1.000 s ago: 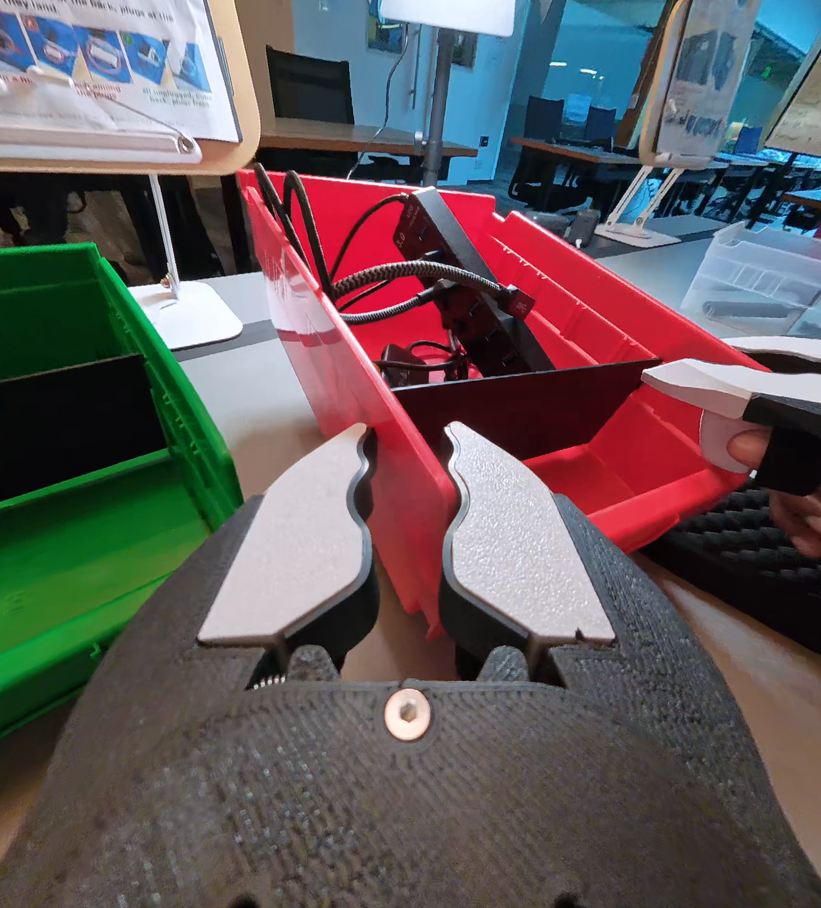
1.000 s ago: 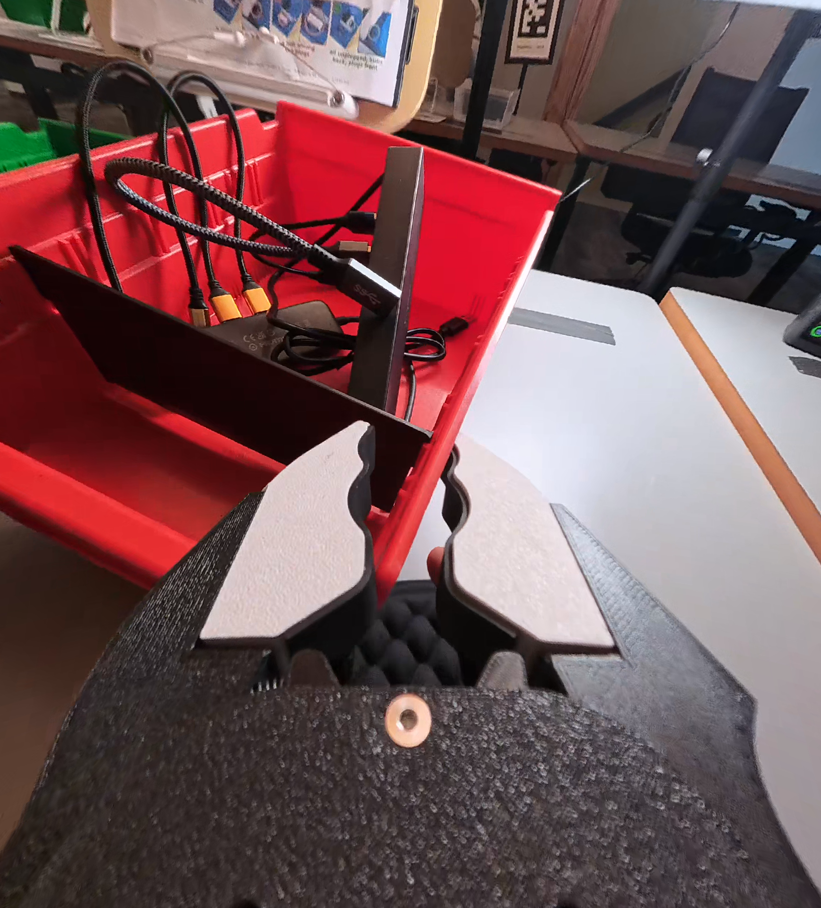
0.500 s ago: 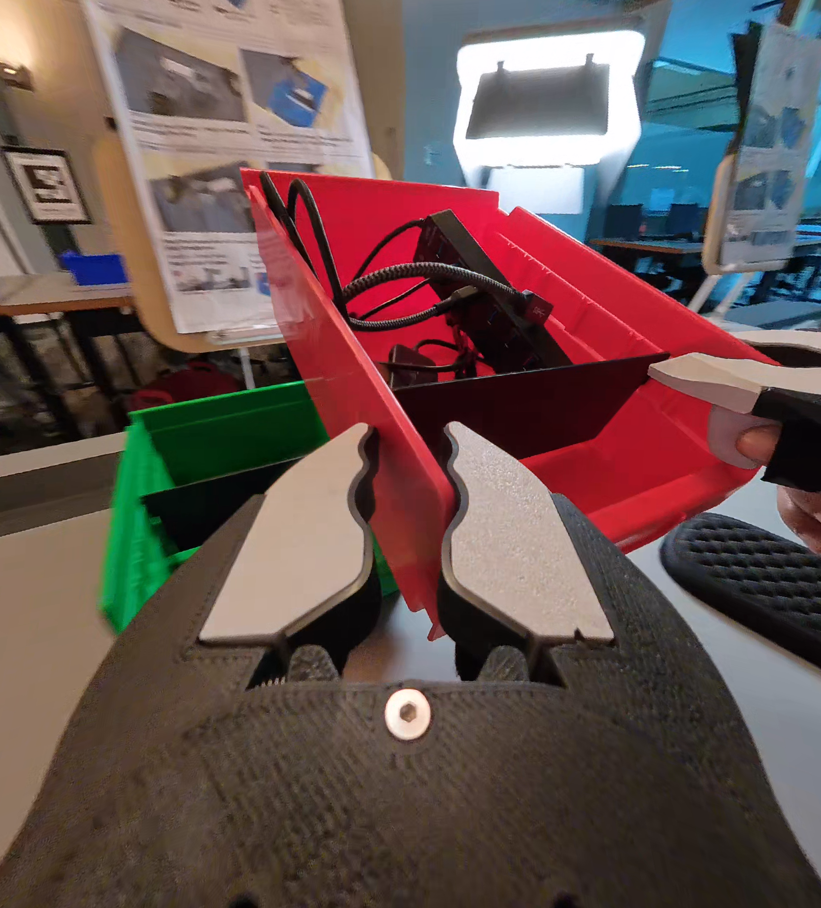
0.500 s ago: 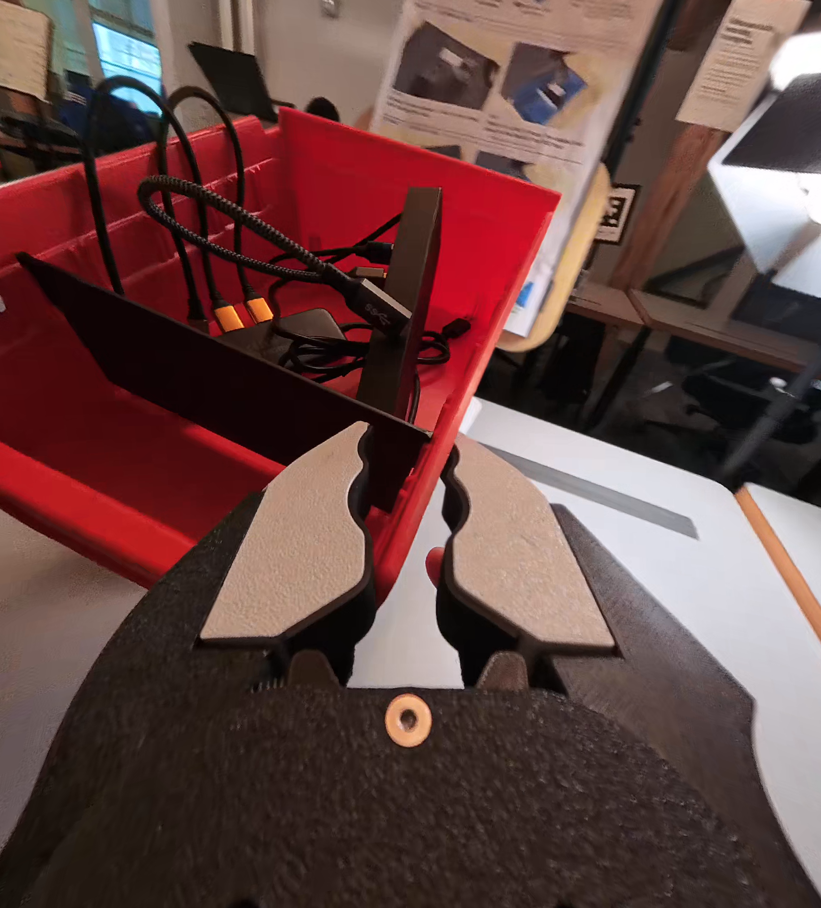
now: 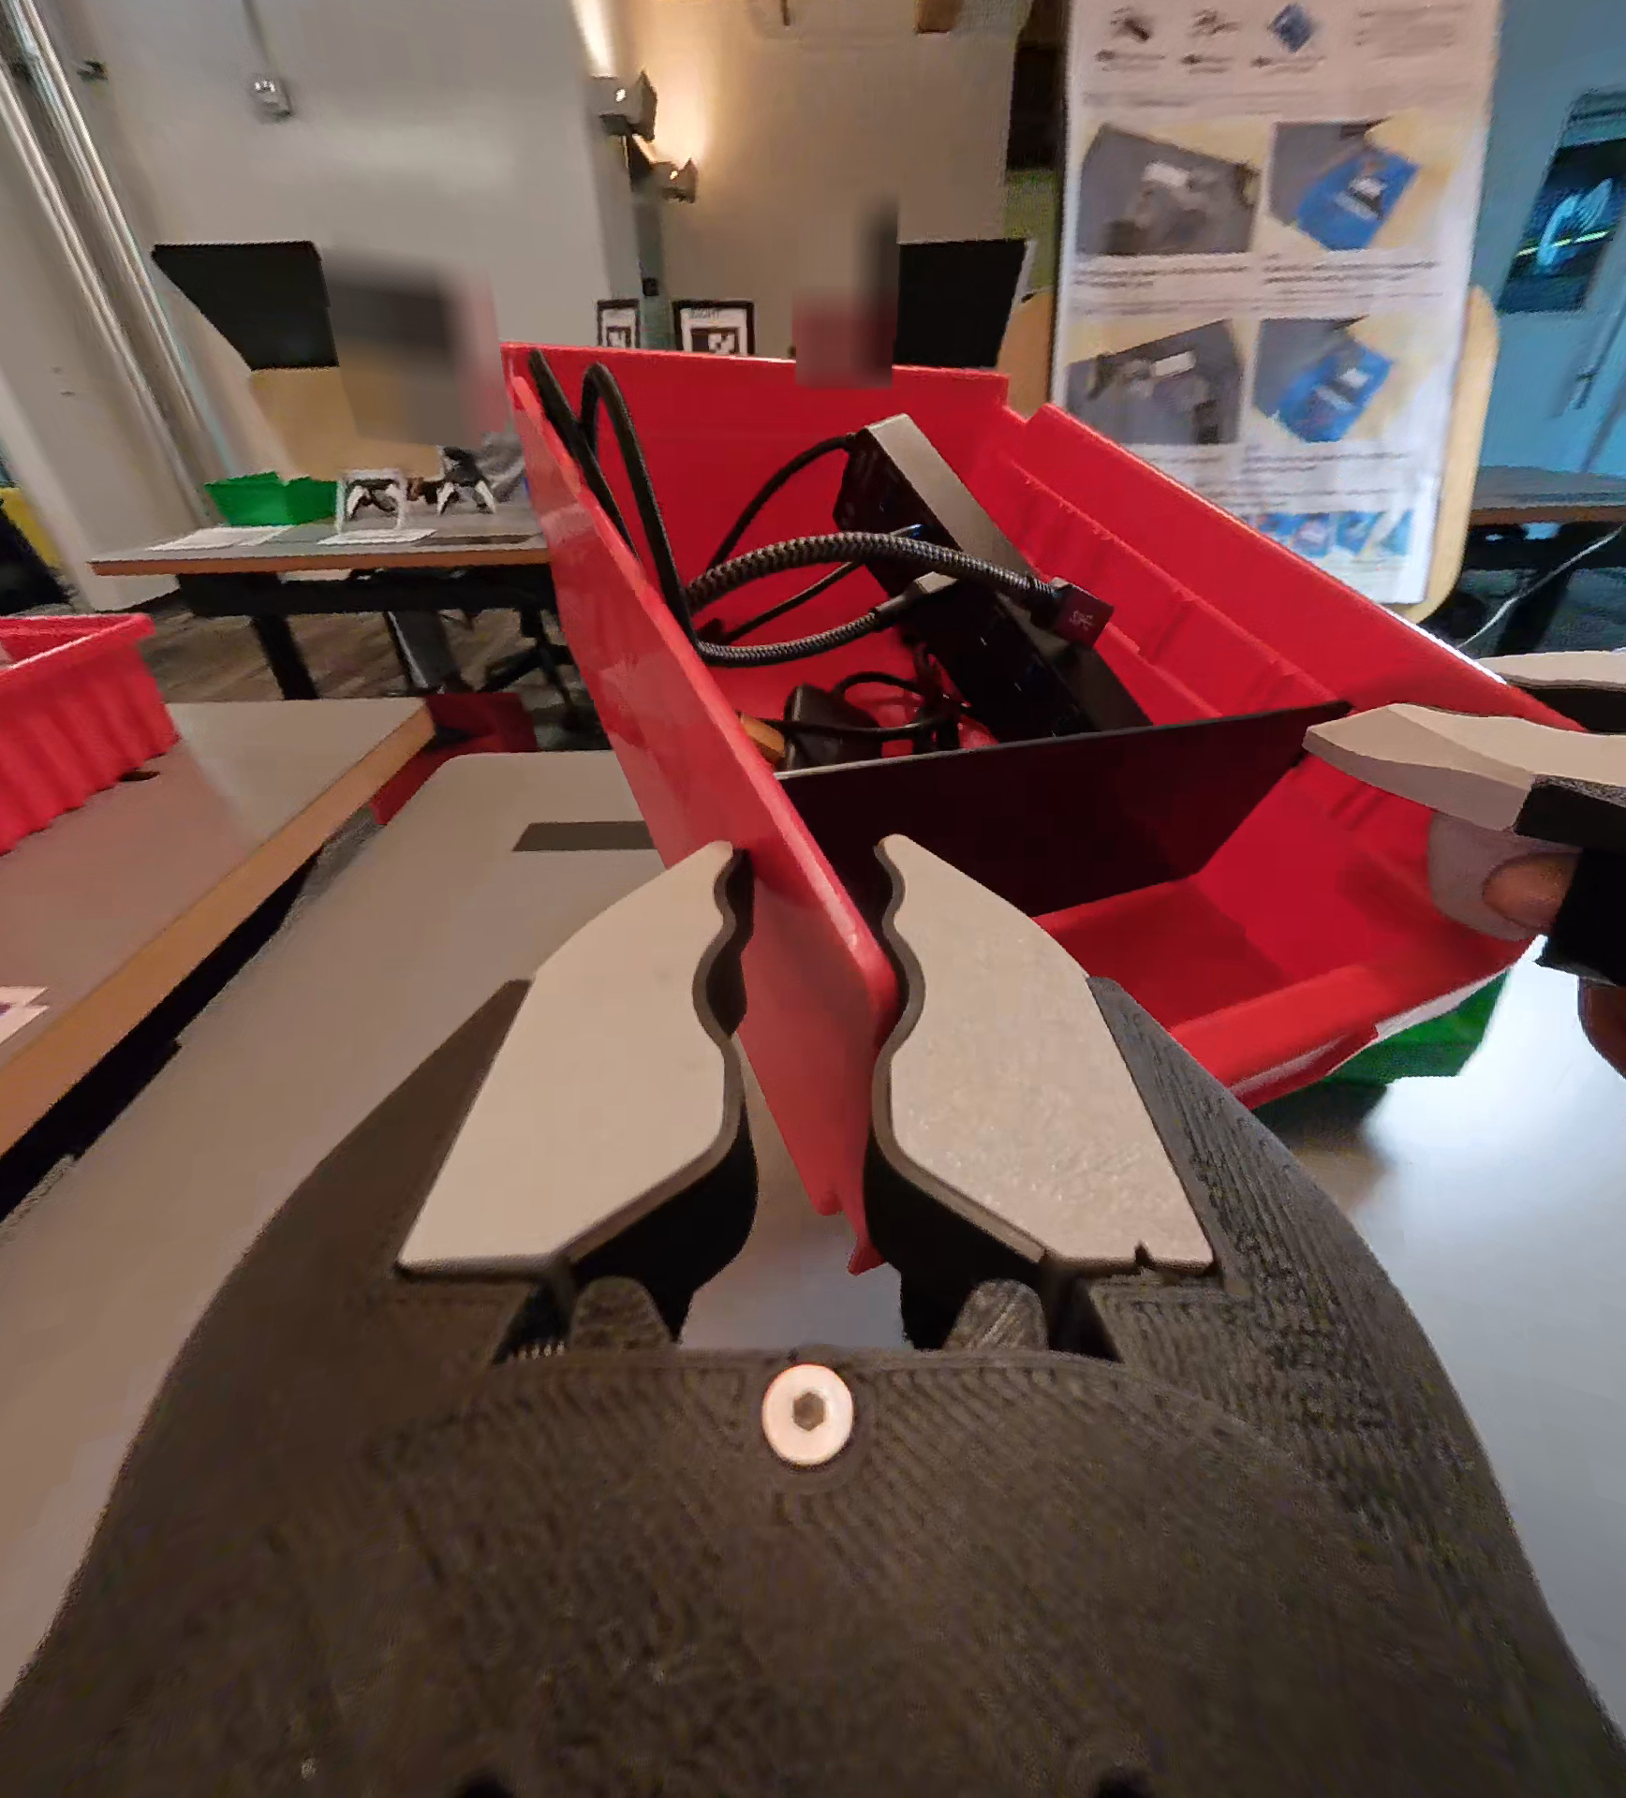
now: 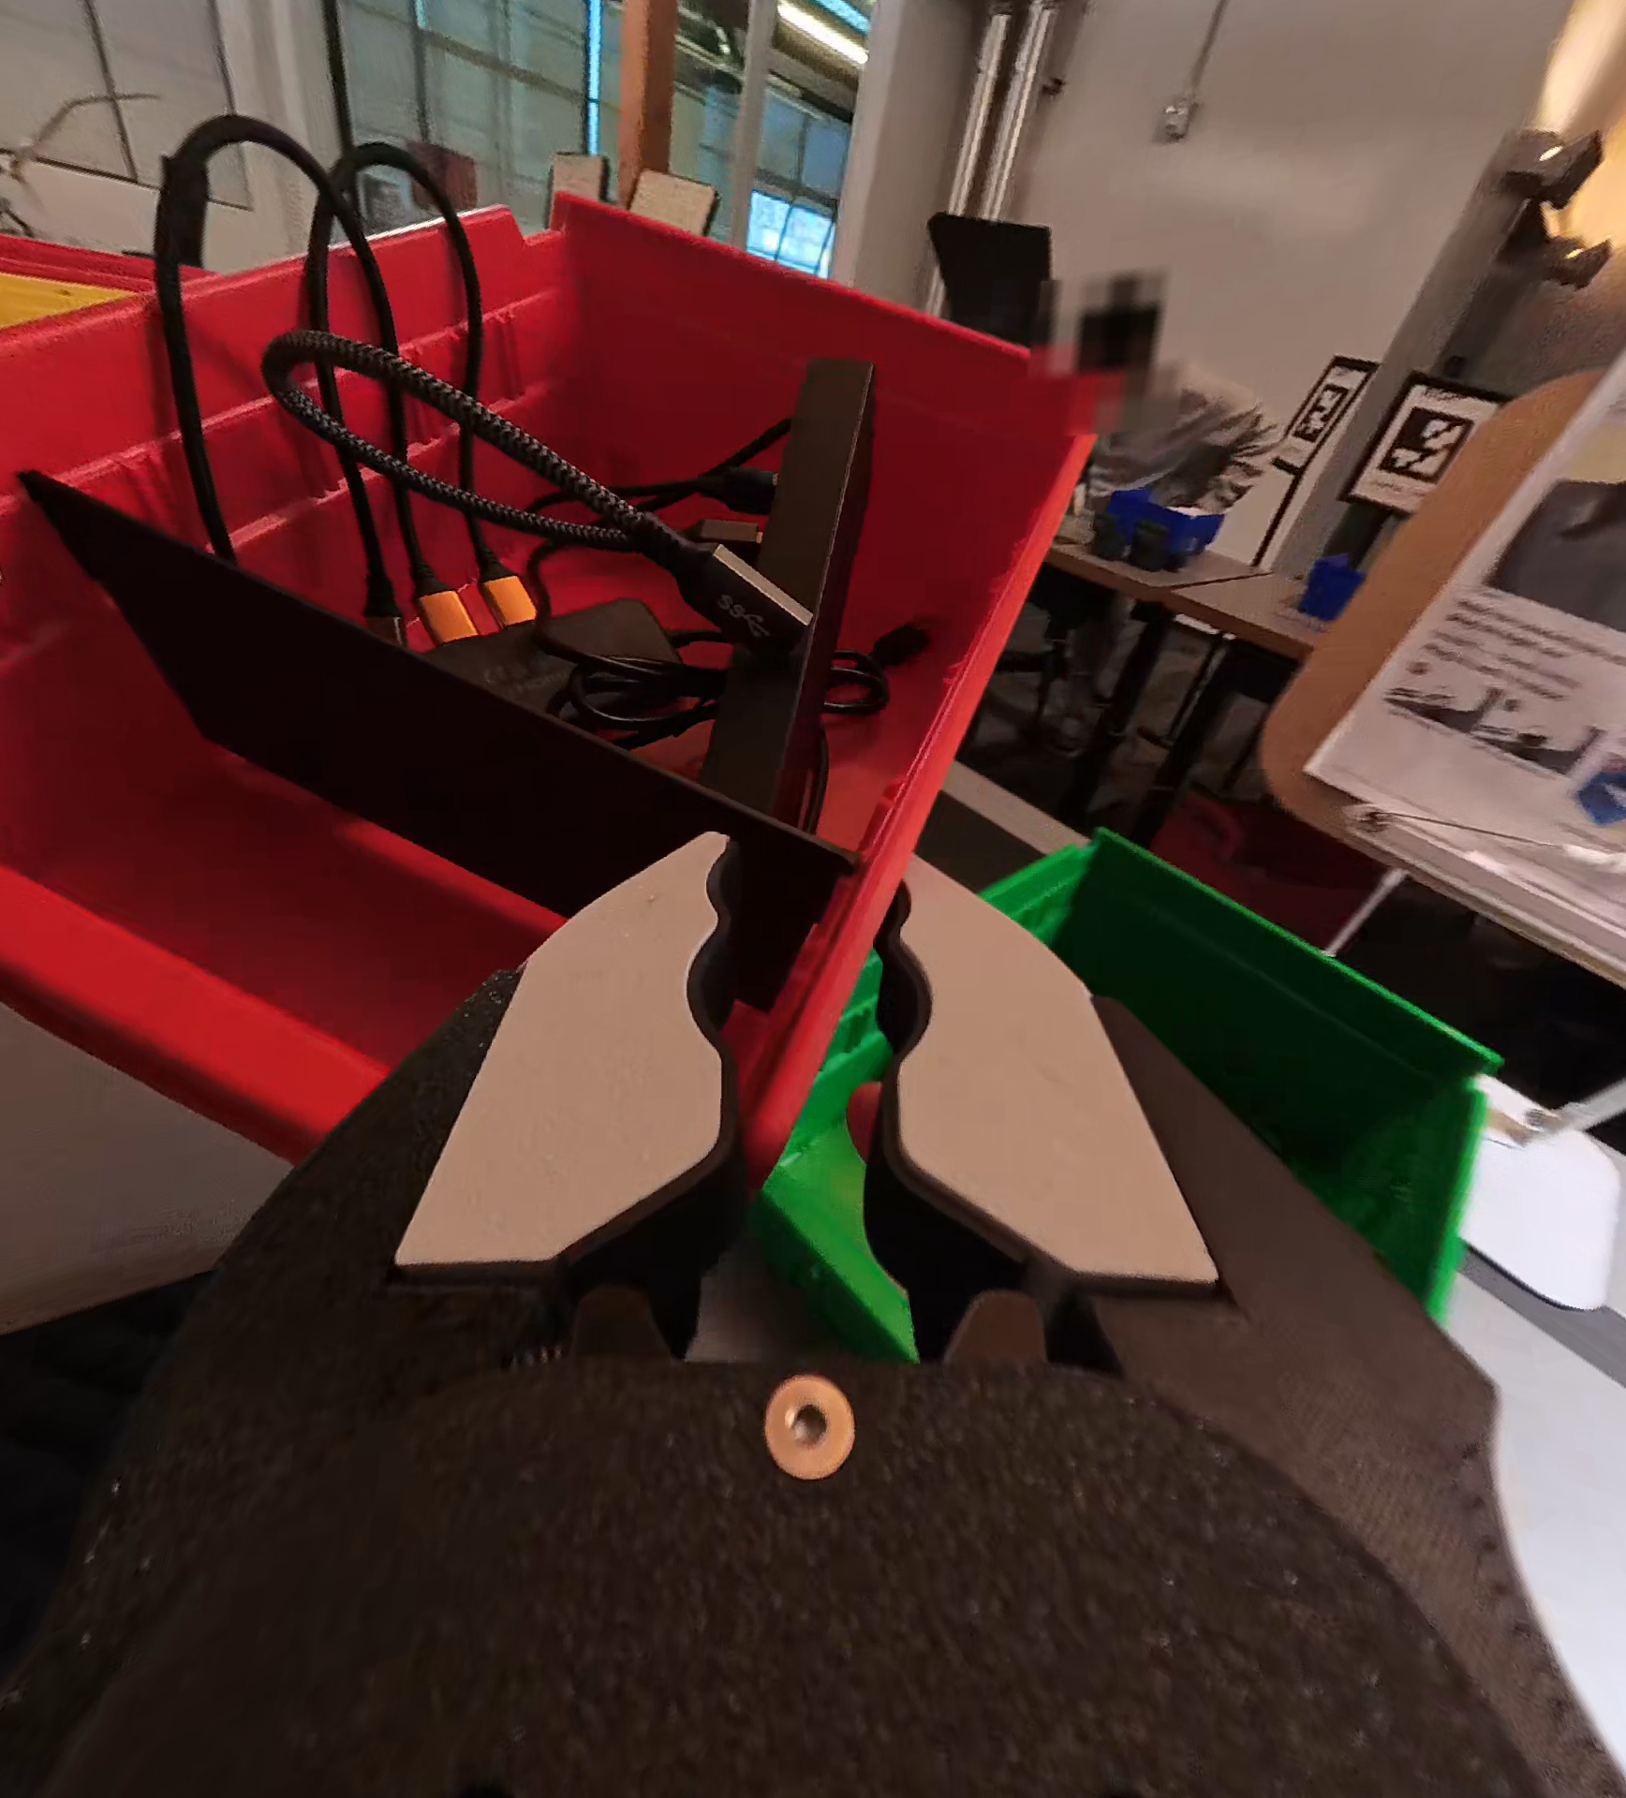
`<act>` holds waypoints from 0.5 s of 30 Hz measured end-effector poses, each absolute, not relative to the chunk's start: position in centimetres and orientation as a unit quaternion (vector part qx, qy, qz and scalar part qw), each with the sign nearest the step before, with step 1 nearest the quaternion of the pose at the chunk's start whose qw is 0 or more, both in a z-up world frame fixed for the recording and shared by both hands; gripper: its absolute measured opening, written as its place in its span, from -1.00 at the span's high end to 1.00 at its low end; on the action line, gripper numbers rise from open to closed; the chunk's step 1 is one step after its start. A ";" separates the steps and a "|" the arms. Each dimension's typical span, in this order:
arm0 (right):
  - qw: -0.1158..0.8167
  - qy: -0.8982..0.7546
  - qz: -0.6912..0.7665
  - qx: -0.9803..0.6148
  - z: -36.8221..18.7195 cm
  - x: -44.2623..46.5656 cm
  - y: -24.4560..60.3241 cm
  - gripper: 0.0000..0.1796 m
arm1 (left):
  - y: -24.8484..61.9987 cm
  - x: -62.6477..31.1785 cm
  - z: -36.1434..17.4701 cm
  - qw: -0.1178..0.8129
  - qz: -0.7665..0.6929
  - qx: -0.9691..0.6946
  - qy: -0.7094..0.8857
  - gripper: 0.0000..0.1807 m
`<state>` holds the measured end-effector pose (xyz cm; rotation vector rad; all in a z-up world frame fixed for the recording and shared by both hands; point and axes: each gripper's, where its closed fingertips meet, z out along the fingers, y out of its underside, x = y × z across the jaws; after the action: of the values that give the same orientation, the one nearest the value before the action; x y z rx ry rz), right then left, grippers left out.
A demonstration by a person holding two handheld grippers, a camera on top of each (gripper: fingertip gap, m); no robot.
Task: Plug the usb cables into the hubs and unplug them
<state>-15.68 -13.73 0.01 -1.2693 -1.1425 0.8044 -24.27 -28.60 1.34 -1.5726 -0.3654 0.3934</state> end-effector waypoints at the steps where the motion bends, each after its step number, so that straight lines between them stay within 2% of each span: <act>1: 0.582 -0.492 0.348 -0.546 -0.7 -16.6 -13.9 0.70 | -28.9 -25.1 0.8 0.671 0.177 -0.701 -0.164 0.75; 10: 0.529 -0.513 0.324 -0.594 -8.5 -19.3 -12.7 0.67 | -27.0 -29.1 -7.1 0.634 0.137 -0.738 -0.186 0.78; 15: 0.529 -0.517 0.302 -0.601 -9.5 -18.5 -11.9 0.65 | -25.6 -29.1 -9.5 0.624 0.114 -0.750 -0.188 0.78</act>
<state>-18.52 -11.95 -9.55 -1.4343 -1.2350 0.7218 -29.14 -25.59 -9.49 -1.7213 -0.4318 0.2616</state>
